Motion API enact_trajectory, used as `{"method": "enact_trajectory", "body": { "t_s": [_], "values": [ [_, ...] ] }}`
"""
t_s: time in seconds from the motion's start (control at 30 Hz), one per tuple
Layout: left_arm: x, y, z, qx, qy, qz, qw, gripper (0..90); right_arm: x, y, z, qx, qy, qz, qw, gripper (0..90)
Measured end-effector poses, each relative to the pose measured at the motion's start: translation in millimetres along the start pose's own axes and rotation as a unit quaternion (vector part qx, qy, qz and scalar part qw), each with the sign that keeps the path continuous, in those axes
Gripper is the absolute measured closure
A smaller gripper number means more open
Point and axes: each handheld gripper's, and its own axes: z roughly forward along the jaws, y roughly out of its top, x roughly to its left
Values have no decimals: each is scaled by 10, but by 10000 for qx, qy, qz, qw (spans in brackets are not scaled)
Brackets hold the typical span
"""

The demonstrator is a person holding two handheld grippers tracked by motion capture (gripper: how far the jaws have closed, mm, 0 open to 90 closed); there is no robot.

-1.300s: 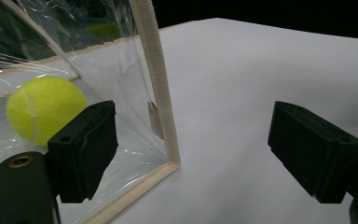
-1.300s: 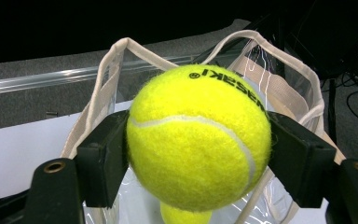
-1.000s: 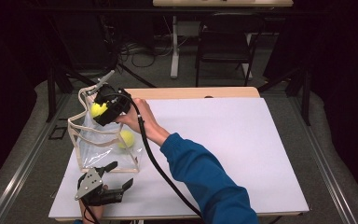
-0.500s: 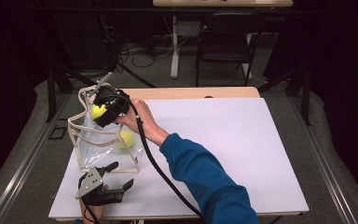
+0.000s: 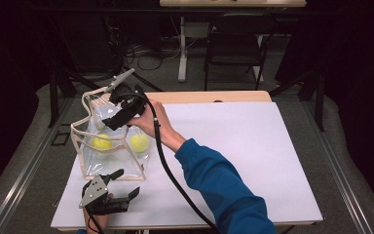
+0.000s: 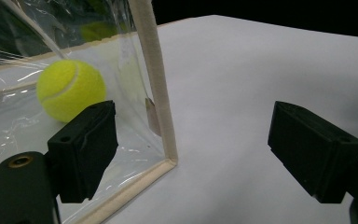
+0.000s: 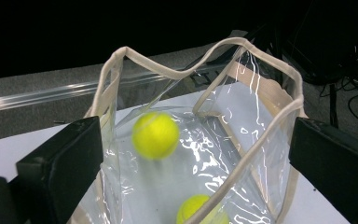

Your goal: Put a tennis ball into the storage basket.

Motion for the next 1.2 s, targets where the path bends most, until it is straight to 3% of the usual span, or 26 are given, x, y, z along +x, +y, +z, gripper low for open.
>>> {"method": "enact_trajectory", "body": {
  "t_s": [0.3,0.63,1.2],
  "values": [
    [-9,1,8,30,8,17,10000,160,-108,-135,-262,-26,112,81,9999,0],
    [-28,4,19,46,-21,47,10000,160,-169,-325,-485,61,69,117,9999,0],
    [-31,0,16,60,-6,59,10000,160,-159,-726,-591,266,137,93,9995,0]
  ]
}}
